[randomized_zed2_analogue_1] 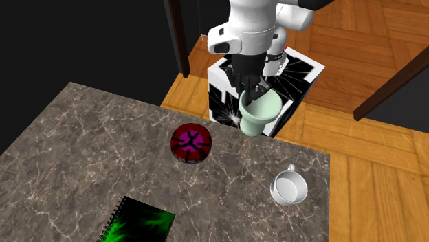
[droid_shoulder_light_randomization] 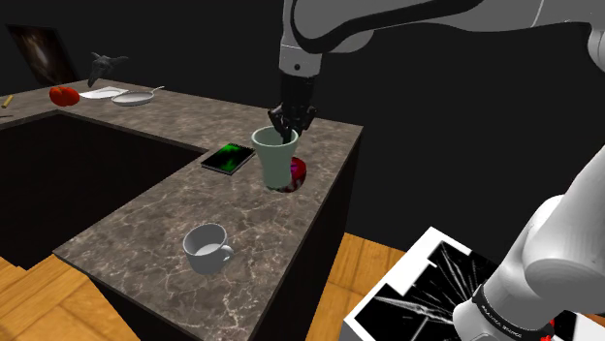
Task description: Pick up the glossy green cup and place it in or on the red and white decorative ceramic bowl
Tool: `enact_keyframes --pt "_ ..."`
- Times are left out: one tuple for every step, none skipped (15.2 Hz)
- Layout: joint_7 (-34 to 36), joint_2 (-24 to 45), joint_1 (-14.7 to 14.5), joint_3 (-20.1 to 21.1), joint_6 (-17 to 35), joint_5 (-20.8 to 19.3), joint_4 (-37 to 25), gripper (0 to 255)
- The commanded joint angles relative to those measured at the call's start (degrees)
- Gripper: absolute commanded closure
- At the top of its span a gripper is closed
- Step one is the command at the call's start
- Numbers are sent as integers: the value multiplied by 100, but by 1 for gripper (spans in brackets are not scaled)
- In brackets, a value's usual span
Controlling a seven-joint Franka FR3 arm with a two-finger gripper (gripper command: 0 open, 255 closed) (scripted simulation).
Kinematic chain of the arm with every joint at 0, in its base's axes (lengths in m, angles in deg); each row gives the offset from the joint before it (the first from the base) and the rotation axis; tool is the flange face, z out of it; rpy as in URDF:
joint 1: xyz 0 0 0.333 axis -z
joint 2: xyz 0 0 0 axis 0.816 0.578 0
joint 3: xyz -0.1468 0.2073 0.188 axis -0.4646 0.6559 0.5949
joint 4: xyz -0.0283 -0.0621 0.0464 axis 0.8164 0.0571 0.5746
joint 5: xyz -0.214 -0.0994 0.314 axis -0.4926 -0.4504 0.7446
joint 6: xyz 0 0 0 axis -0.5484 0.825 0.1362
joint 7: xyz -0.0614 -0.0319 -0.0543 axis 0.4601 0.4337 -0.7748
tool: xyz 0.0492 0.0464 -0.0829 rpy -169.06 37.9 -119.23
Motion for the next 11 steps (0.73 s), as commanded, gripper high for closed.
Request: enact_keyframes --pt "-171 205 96 -100 -121 -43 -303 255" --pt "-257 333 144 -150 -197 -67 -494 255" --pt "-341 466 193 -196 -277 -91 -694 255" --pt "-423 605 241 -241 -360 -113 -904 255" --pt "-503 749 288 -285 -447 -135 -1124 255" --pt "-581 900 334 -326 -539 -156 -1356 255" --pt "-658 1057 378 -366 -637 -177 -1600 255" --pt "-732 1222 422 -405 -740 -196 -1857 255" --pt "-805 1396 465 -441 -850 -215 -2130 255" --pt "-875 1578 508 -474 -968 -234 -2421 255" --pt "-944 1771 549 -506 -1094 -253 -2731 255"
